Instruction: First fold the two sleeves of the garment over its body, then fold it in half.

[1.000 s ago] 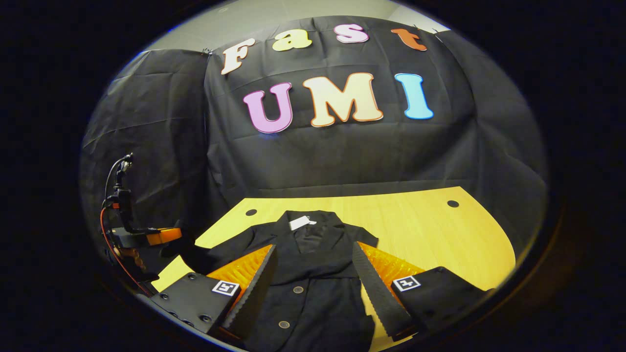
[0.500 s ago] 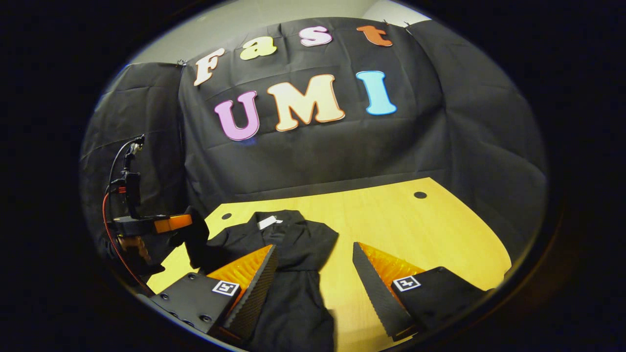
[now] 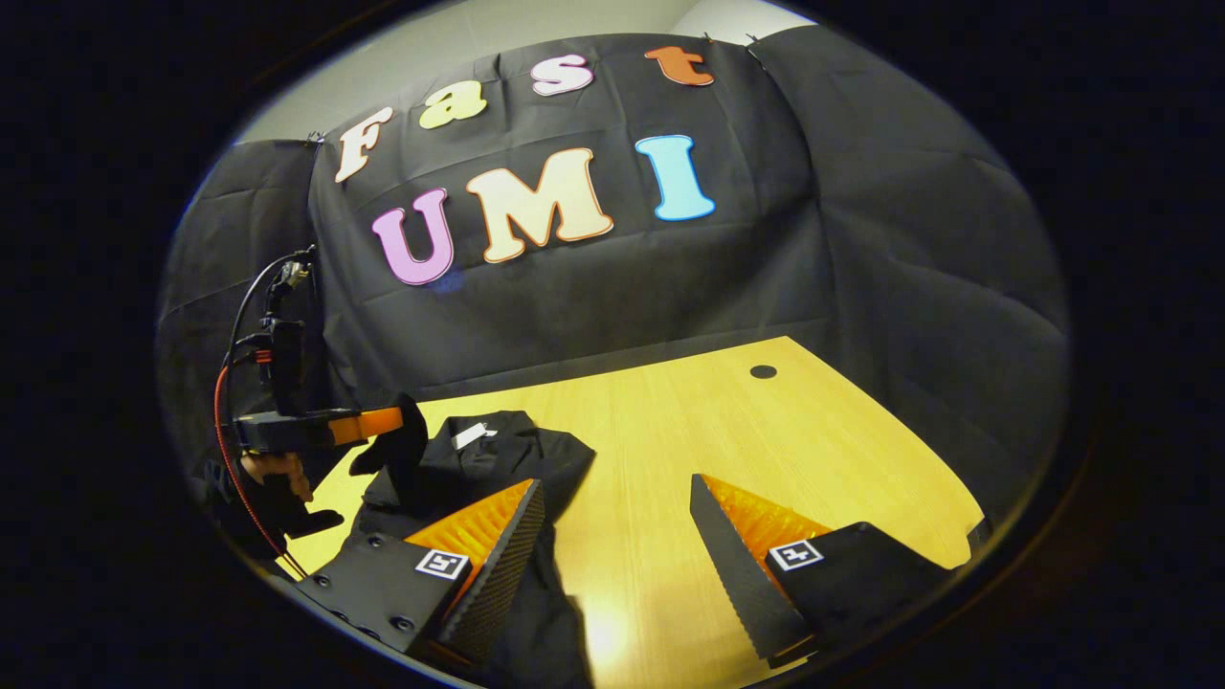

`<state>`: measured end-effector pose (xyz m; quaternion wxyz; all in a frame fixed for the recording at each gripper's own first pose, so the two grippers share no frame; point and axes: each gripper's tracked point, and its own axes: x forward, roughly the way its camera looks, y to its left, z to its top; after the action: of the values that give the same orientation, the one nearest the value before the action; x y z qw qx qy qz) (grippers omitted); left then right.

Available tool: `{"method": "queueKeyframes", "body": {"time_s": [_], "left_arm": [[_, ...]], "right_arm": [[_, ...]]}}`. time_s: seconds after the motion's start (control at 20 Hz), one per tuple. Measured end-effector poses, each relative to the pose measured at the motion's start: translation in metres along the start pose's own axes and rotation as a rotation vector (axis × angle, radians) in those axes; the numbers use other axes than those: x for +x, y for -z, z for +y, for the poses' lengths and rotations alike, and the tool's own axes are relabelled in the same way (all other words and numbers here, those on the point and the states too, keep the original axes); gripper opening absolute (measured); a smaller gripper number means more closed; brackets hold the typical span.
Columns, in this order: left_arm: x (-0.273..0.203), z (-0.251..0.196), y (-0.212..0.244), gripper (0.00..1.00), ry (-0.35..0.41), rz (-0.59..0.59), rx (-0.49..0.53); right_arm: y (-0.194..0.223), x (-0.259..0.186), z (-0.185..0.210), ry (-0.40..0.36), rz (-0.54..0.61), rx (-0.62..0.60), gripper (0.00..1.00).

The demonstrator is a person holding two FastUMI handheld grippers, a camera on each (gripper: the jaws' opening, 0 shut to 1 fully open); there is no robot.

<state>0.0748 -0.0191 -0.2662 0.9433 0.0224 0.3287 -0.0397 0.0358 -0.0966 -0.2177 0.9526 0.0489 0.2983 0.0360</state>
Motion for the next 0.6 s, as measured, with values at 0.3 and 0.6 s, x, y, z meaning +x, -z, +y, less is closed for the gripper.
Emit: {"method": "queueKeyframes", "body": {"time_s": [0.3,0.6], "left_arm": [[0.019,-0.027,0.006,0.00,-0.040,0.029,-0.001],[-0.040,0.005,-0.025,0.93,-0.105,-0.115,-0.075]], "right_arm": [[0.000,0.004,-0.034,0.008,0.010,0.019,0.98],[0.013,0.008,-0.025,-0.067,0.050,-0.008,0.98]]}}
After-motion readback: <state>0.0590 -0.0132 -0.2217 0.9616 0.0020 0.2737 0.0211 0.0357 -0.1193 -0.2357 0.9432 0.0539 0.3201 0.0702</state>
